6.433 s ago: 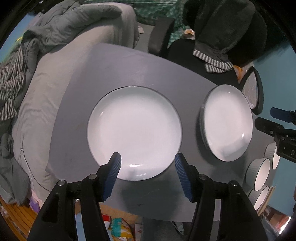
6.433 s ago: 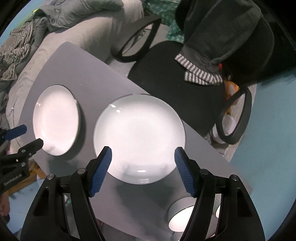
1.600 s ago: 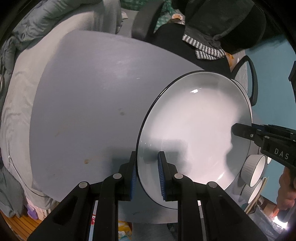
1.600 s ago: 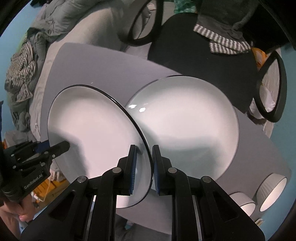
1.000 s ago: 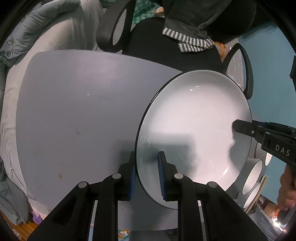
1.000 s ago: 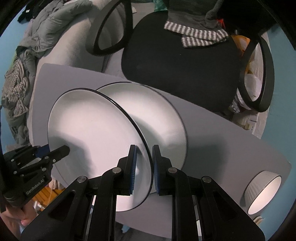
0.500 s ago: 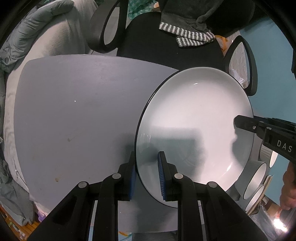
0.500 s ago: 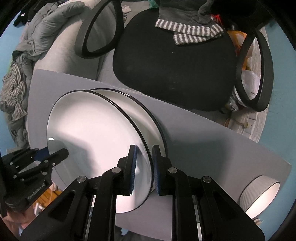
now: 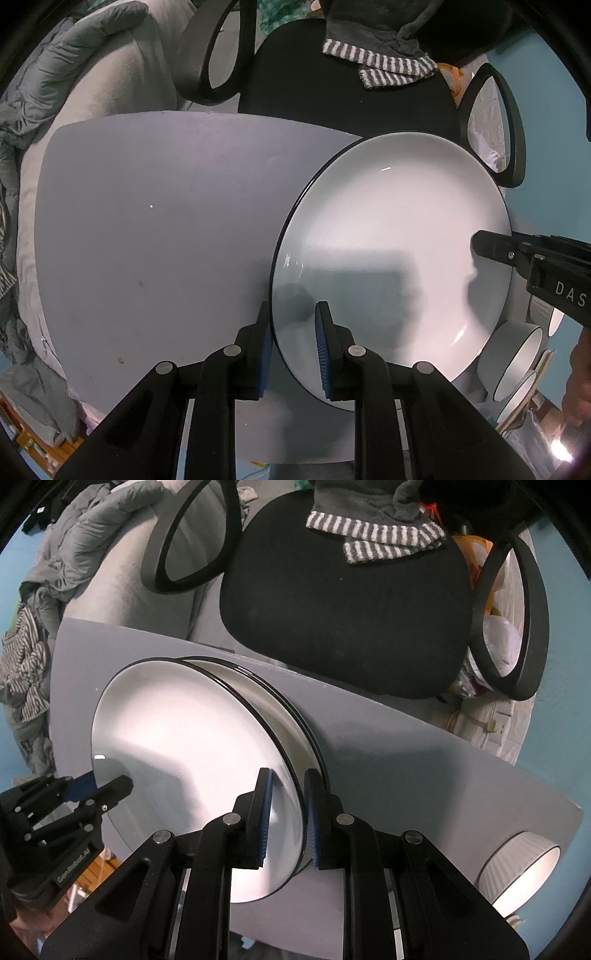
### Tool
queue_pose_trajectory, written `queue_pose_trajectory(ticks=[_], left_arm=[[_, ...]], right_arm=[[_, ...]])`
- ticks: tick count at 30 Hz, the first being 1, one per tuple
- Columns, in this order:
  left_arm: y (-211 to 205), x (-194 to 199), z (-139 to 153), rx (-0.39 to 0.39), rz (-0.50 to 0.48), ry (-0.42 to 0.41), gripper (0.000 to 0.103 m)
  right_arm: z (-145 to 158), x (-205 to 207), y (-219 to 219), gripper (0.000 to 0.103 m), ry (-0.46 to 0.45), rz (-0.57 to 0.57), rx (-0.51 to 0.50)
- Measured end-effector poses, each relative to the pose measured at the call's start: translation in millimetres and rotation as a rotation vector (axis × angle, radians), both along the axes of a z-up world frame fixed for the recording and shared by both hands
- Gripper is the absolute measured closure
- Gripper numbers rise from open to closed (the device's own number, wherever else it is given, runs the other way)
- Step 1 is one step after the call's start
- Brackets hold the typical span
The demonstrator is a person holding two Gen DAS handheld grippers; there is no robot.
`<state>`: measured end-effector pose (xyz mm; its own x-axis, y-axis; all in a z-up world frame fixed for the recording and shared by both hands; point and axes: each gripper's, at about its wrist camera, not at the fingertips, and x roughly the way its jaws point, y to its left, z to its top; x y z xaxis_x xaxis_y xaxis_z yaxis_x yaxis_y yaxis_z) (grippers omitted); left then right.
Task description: Organize plates and bowls
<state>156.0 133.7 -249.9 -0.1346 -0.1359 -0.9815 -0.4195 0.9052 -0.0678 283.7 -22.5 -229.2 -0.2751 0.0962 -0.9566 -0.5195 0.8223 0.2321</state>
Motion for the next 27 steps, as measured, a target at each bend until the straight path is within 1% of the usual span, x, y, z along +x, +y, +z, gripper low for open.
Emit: queue_pose_trajectory(ticks=[1, 3, 5, 7, 9, 11, 16, 20, 27], left_arm=[[-0.6, 1.1, -0.2, -0.003, -0.002, 0.005, 0.08], [-2.3, 3.7, 0.5, -0.008, -0.014, 0.011, 0.075], [-5.9, 6.9, 2.4, 0.007, -0.038, 0.012, 0.07], [-9.6, 10.3, 4.9, 0.031, -0.062, 0.016, 0.069], [-11.8, 11.8, 6.7, 0.043, -0.077, 0.016, 0.067], [-14.2, 13.4, 8.8, 0.043, -0.088, 0.011, 0.063], [-16.5, 14.7, 8.3, 0.053, -0.101, 0.015, 0.062], [-16.4, 16.3, 7.9, 0.046, -0.097, 0.019, 0.06], [-19.5, 14.5, 7.8, 0.051, -0.105, 0.022, 0.06]], right_arm=[[-1.3, 0.9, 0.1, 0.08, 0.017, -0.014, -0.002], [-4.1, 1.4, 0.5, 0.072, 0.049, -0.033, -0.008], [-5.5, 0.0, 2.4, 0.071, 0.062, -0.034, -0.03], [-5.6, -2.4, 4.7, 0.07, 0.064, -0.023, -0.057], [-4.5, -4.1, 6.1, 0.067, 0.062, -0.011, -0.071], [-2.8, -5.9, 7.2, 0.066, 0.056, -0.003, -0.088], [-0.6, -7.7, 6.5, 0.063, 0.058, 0.003, -0.107], [1.0, -7.0, 4.6, 0.06, 0.074, -0.018, -0.11], [3.0, -7.6, 3.6, 0.06, 0.072, -0.021, -0.114]])
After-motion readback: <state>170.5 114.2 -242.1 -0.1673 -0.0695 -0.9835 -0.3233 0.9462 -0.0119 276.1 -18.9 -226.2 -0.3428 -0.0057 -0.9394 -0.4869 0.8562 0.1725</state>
